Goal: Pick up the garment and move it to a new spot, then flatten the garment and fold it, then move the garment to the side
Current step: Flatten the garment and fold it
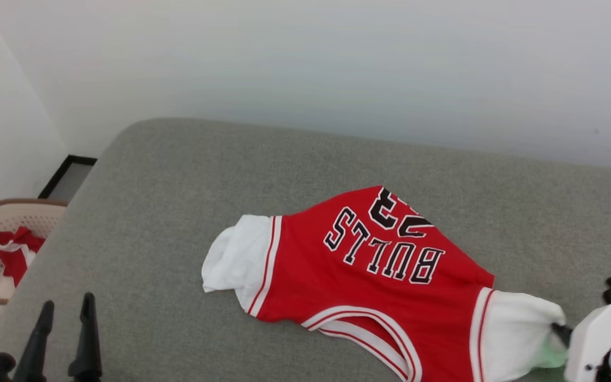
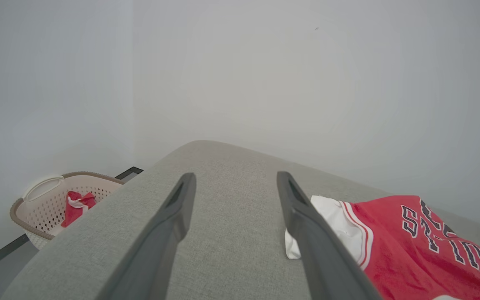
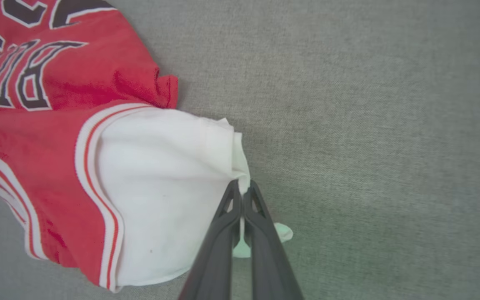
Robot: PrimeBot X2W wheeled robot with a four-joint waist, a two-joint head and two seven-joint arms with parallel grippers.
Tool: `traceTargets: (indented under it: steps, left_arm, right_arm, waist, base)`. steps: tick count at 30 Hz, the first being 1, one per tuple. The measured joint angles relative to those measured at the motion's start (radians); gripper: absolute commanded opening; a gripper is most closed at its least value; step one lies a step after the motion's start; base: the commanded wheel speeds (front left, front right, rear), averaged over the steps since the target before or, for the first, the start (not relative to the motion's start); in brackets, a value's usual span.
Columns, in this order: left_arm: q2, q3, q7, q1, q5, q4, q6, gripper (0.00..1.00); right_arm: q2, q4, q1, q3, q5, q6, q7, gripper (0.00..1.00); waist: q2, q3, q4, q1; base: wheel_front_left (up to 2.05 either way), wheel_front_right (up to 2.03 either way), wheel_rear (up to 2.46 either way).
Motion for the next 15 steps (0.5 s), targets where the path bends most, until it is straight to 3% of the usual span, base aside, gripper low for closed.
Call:
traceTargets:
  steps: [15]
  left_arm:
    - [-0.045, -0.026, 0.000, 0.005, 0.020, -0.006, -0.029, 1.00]
  right_arm:
    - [-0.156, 0.185, -0.120, -0.037, -0.014, 0.000, -0.056, 0.00]
  waist:
    - [0.0001, -0.028, -0.005, 0.0000]
  base:
    - [0.00, 0.00, 0.00]
